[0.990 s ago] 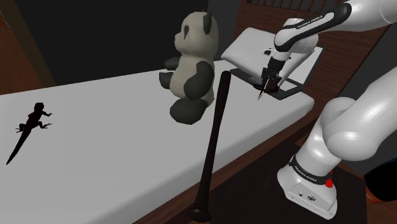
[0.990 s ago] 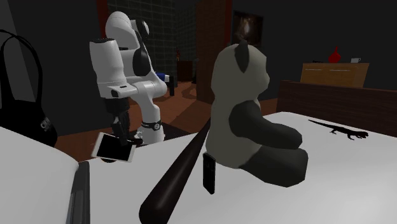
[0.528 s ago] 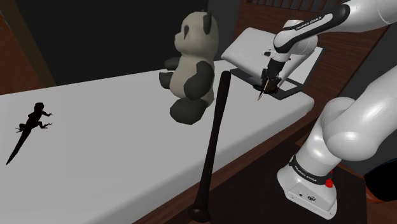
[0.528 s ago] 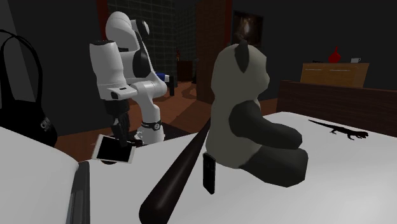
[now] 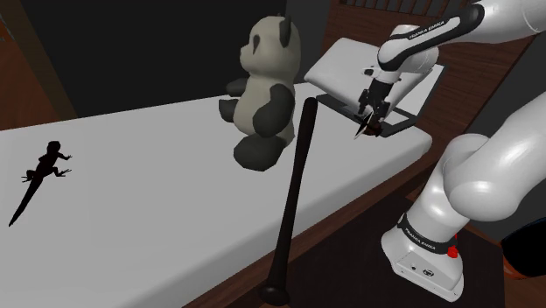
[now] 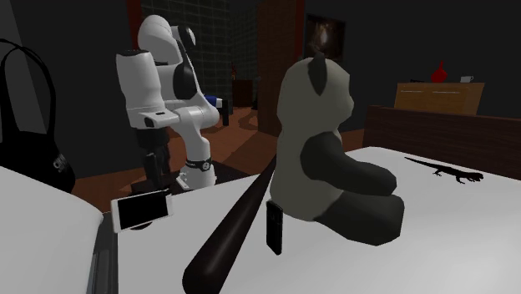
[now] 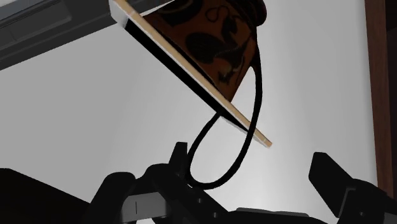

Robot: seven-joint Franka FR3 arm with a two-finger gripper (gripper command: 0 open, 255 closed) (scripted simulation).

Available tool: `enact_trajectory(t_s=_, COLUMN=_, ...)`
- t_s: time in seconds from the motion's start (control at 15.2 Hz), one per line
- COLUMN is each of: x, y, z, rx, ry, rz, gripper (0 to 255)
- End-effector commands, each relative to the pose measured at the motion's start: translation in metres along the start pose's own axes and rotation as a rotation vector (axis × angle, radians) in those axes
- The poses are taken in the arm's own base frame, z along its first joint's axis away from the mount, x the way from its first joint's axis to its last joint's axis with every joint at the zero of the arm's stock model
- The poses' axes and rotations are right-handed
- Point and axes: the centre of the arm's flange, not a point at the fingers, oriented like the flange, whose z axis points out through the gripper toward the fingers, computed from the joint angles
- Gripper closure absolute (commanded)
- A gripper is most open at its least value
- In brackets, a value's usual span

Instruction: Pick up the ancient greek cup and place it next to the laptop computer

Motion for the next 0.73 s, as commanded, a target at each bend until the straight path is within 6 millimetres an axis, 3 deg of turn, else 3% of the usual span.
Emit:
enact_trajectory(t_s=0.0, x=0.001, y=0.0, z=-0.019, rx=0.001, ry=0.0, rz=0.0, gripper=0)
enact_trajectory(t_s=0.13, x=0.001, y=0.0, z=-0.043, rx=0.001, ry=0.0, rz=0.0, gripper=0)
enact_trajectory(t_s=0.66, x=0.001, y=0.0, z=-0.043, rx=0.001, ry=0.0, rz=0.0, gripper=0)
